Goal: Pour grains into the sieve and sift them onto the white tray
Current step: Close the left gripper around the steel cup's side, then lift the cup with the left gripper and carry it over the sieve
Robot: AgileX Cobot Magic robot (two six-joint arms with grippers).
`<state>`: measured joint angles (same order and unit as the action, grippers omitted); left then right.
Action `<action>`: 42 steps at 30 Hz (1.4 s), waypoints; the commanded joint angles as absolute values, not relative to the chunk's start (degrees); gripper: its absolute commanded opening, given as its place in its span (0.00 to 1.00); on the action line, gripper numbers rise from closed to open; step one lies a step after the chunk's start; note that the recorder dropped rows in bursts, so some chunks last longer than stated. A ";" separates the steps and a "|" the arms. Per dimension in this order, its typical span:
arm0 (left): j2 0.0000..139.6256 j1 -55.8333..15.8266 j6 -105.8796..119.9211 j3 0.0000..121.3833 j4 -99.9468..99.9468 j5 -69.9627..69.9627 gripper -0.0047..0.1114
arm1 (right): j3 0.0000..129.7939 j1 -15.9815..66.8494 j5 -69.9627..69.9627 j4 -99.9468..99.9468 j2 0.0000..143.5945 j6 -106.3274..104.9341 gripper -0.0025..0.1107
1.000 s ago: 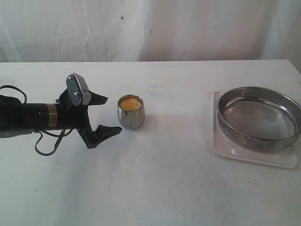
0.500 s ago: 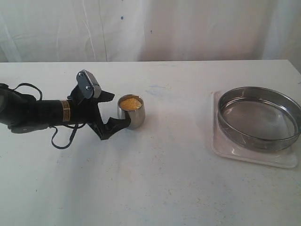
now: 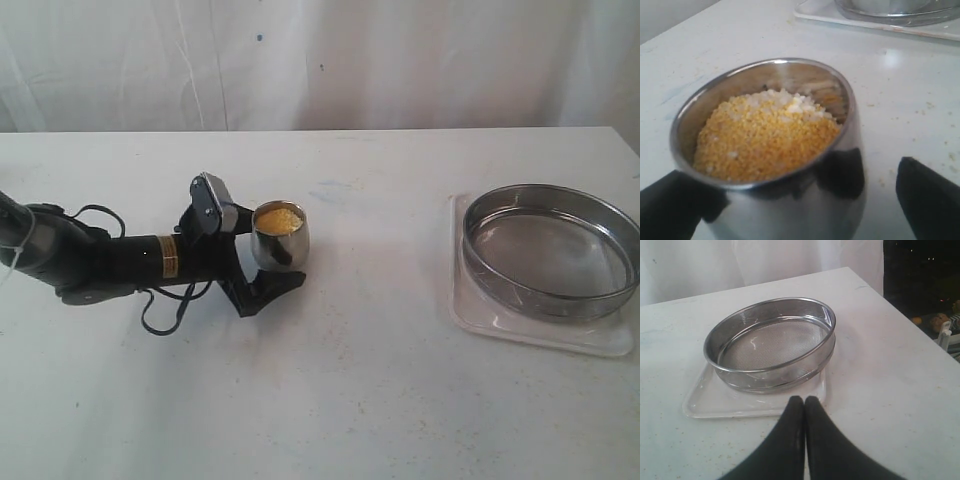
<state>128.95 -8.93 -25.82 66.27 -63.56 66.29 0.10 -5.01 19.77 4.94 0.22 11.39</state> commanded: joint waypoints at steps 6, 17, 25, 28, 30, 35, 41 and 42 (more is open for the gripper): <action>131.99 -10.95 -25.69 71.87 -61.00 66.04 0.94 | 0.00 -5.28 19.67 5.40 0.00 11.37 0.02; 134.73 -11.00 -24.47 73.44 -59.84 66.22 0.94 | 0.00 -5.28 19.67 5.40 0.00 11.37 0.02; 134.73 -12.20 -23.49 73.44 -56.28 65.77 0.94 | 0.00 -5.28 19.67 5.40 0.00 11.37 0.02; 134.73 -12.86 -23.27 73.44 -55.89 65.77 0.92 | 0.00 -5.28 19.67 5.40 0.00 11.37 0.02; 134.73 -13.09 -23.27 73.44 -55.59 65.62 0.85 | 0.00 -5.28 19.67 5.40 0.00 11.37 0.02; 134.73 -13.31 -23.27 73.44 -55.32 63.62 0.40 | 0.00 -5.28 19.67 5.40 0.00 11.37 0.02; 134.73 -13.31 -23.23 73.44 -55.08 63.41 0.04 | 0.00 -5.28 19.67 5.40 0.00 11.37 0.02; 134.73 -13.31 -23.23 73.44 -54.67 63.41 0.04 | 0.00 -5.28 19.67 5.40 0.00 11.37 0.02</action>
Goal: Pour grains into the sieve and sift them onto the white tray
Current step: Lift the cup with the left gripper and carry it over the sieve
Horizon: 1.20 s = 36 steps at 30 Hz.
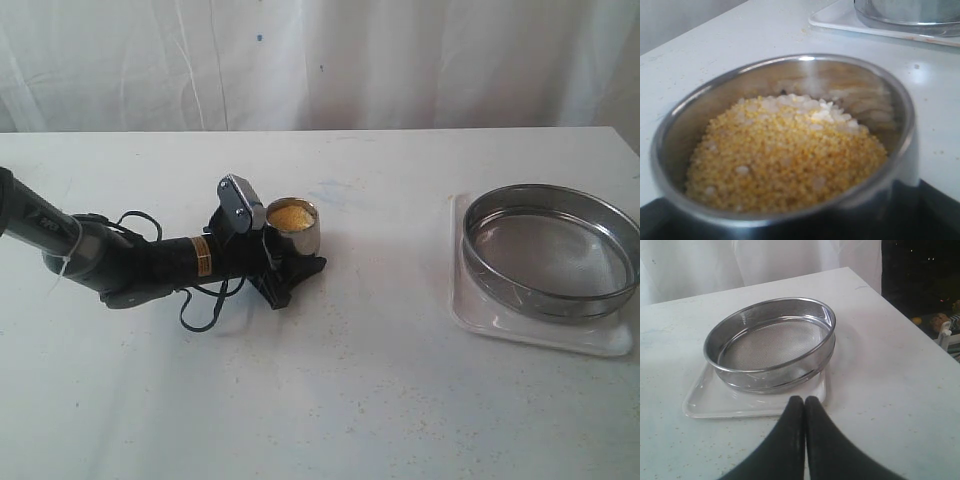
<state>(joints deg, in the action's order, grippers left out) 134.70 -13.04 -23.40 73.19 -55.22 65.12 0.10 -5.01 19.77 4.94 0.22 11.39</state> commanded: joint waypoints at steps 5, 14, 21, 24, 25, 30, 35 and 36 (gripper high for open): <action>134.73 -13.31 -23.89 73.44 -52.89 65.72 0.04 | 0.00 -5.28 19.67 5.40 0.00 11.37 0.02; 134.73 -13.31 -27.21 73.44 -49.93 69.96 0.04 | 0.00 -5.28 19.67 5.40 0.00 11.37 0.02; 134.73 -13.31 -26.94 73.44 -49.29 69.96 0.04 | 0.00 -5.28 19.67 5.40 0.00 11.37 0.02; 134.73 -13.31 -26.94 73.44 -49.64 69.96 0.04 | 0.00 -5.28 19.67 5.40 0.00 11.37 0.02; 134.73 -13.31 -26.94 73.44 -49.75 69.96 0.04 | 0.00 -5.28 19.67 5.40 0.00 11.37 0.02; 134.73 -13.31 -26.55 73.44 -49.74 69.96 0.04 | 0.00 -5.28 19.67 5.40 0.00 11.37 0.02; 133.26 -13.31 -25.15 73.44 -51.26 69.96 0.04 | 0.00 -5.28 19.67 5.40 0.00 11.37 0.02; 132.00 -13.31 -24.74 73.44 -52.62 69.96 0.04 | 0.00 -5.28 19.67 5.40 0.00 11.37 0.02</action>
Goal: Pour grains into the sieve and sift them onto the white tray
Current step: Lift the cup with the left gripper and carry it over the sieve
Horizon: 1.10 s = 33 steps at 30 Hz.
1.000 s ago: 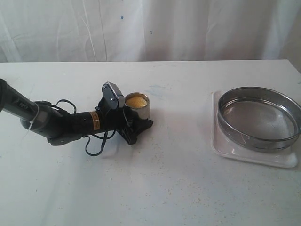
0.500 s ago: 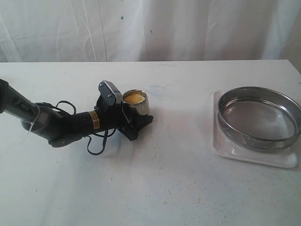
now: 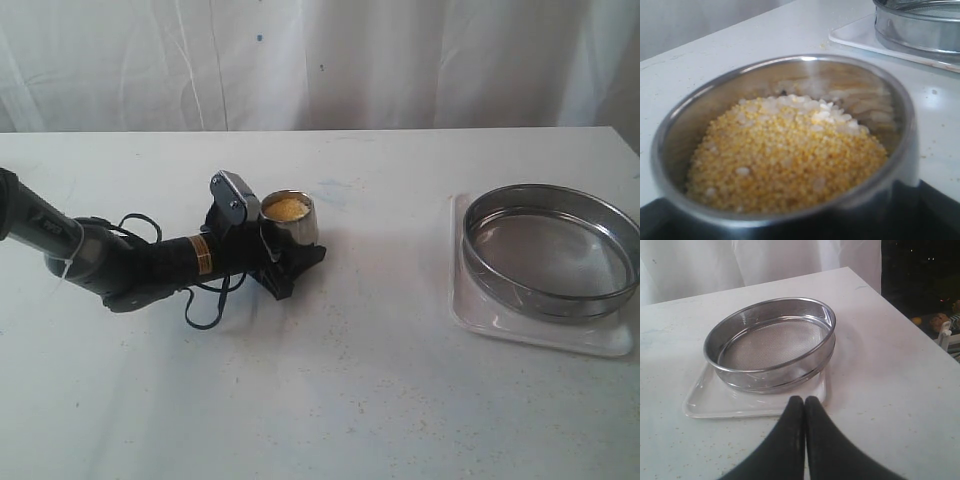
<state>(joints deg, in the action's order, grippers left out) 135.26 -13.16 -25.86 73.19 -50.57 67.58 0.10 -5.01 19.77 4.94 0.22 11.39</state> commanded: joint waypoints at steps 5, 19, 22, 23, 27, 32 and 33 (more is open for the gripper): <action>130.38 -13.31 -24.72 73.44 -53.87 69.96 0.04 | 0.00 -5.28 19.67 5.40 0.00 11.37 0.02; 124.53 -29.42 -31.79 84.36 -54.62 60.28 0.04 | 0.00 -5.28 19.67 5.40 0.00 11.37 0.02; 124.53 -33.13 -34.30 89.49 -54.48 51.76 0.04 | 0.00 -5.28 19.67 5.40 0.00 11.37 0.02; 124.53 -34.32 -34.80 90.80 -54.48 49.73 0.04 | 0.00 -5.28 19.67 5.40 0.00 11.37 0.02; 124.75 -37.82 -34.80 96.17 -54.08 41.12 0.04 | 0.00 -5.28 19.67 5.40 0.00 11.37 0.02; 127.36 -40.05 -34.54 100.82 -53.99 37.05 0.04 | 0.00 -5.28 19.67 5.40 0.00 11.37 0.02; 127.85 -40.16 -34.54 101.54 -53.99 35.62 0.04 | 0.00 -5.28 19.67 5.40 0.00 11.37 0.02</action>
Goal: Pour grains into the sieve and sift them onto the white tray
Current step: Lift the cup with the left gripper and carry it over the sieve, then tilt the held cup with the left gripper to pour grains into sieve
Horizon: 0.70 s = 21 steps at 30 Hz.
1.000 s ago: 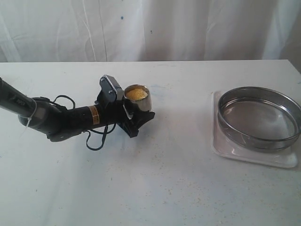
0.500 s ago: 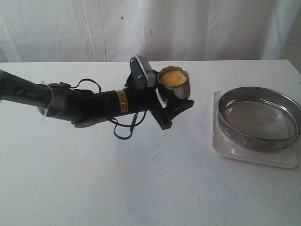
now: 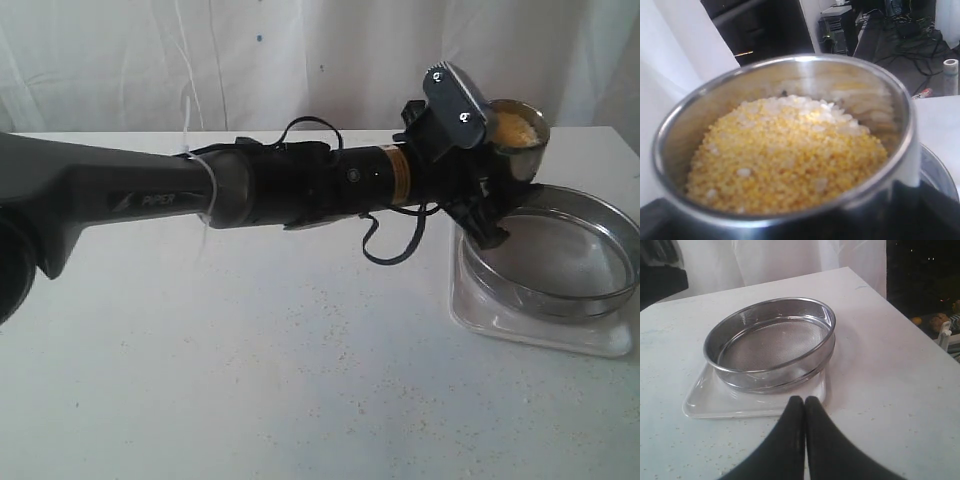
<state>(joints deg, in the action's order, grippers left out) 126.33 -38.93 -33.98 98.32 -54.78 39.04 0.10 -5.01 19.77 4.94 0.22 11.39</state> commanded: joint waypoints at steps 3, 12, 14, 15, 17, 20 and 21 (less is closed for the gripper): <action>129.70 -41.34 -34.54 104.21 -53.99 27.30 0.04 | 0.00 -5.28 19.67 5.40 0.00 11.37 0.02; 133.45 -43.26 -34.72 111.78 -51.80 15.11 0.04 | 0.00 -5.28 19.67 5.40 0.00 11.37 0.02; 134.31 -44.05 -34.27 113.83 -51.80 11.46 0.04 | 0.00 -5.28 19.67 5.40 0.00 11.37 0.02; 134.62 -44.19 -33.57 114.83 -51.80 9.24 0.04 | 0.00 -5.28 19.67 5.40 0.00 11.37 0.02; 135.61 -44.65 -31.66 116.66 -51.80 5.95 0.04 | 0.00 -5.28 19.67 5.40 0.00 11.37 0.02; 137.20 -45.18 -27.58 118.80 -51.80 2.64 0.04 | 0.00 -5.28 19.67 5.40 0.00 11.37 0.02; 137.65 -45.44 -24.96 119.50 -51.92 1.58 0.04 | 0.00 -5.28 19.67 5.40 0.00 11.37 0.02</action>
